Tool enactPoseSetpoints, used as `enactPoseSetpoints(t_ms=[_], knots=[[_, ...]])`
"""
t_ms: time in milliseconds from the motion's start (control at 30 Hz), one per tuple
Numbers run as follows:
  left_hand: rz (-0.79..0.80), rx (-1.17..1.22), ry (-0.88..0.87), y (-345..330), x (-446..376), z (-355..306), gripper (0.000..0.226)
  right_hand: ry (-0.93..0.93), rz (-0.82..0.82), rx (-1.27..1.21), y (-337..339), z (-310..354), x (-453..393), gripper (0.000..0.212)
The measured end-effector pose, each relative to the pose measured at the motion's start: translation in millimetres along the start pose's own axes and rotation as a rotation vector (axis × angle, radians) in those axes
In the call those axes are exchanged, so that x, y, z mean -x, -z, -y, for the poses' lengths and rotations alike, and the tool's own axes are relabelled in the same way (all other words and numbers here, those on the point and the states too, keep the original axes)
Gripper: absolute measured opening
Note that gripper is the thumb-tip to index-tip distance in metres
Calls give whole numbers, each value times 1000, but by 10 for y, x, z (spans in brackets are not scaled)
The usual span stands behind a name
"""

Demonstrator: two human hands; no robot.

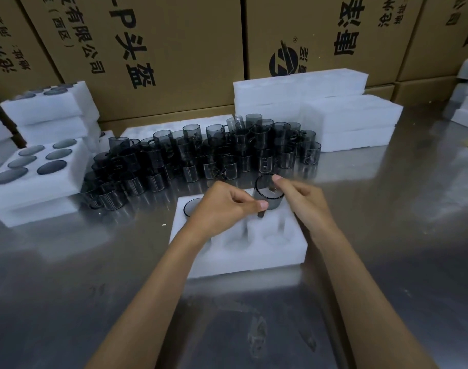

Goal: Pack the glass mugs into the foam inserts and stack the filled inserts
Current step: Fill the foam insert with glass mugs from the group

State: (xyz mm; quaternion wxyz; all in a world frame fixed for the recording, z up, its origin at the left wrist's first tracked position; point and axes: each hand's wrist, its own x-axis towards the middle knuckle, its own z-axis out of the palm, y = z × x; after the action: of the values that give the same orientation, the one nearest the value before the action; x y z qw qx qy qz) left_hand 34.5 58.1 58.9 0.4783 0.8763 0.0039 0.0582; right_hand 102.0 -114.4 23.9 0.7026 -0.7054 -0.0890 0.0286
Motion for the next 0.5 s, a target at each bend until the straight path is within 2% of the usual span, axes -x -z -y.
enactPoseSetpoints(t_ms=[133,200,300,367,500], knots=[[-76,157,3,-8,-10,24,12,67,-17,-5,-9,-8,8,17],[-144,135,-44,-1,-27,55,22,94,-36,-4,-11,-8,7,17],[-49,1,-138,14,-19,78,54,132,-55,15,10,-9,2,15],[31,-16,-178,3,-5,65,55,149,-56,37,21,-14,1,16],[28,-10,-145,15,-13,69,53,221,-82,93,-16,-9,13,29]])
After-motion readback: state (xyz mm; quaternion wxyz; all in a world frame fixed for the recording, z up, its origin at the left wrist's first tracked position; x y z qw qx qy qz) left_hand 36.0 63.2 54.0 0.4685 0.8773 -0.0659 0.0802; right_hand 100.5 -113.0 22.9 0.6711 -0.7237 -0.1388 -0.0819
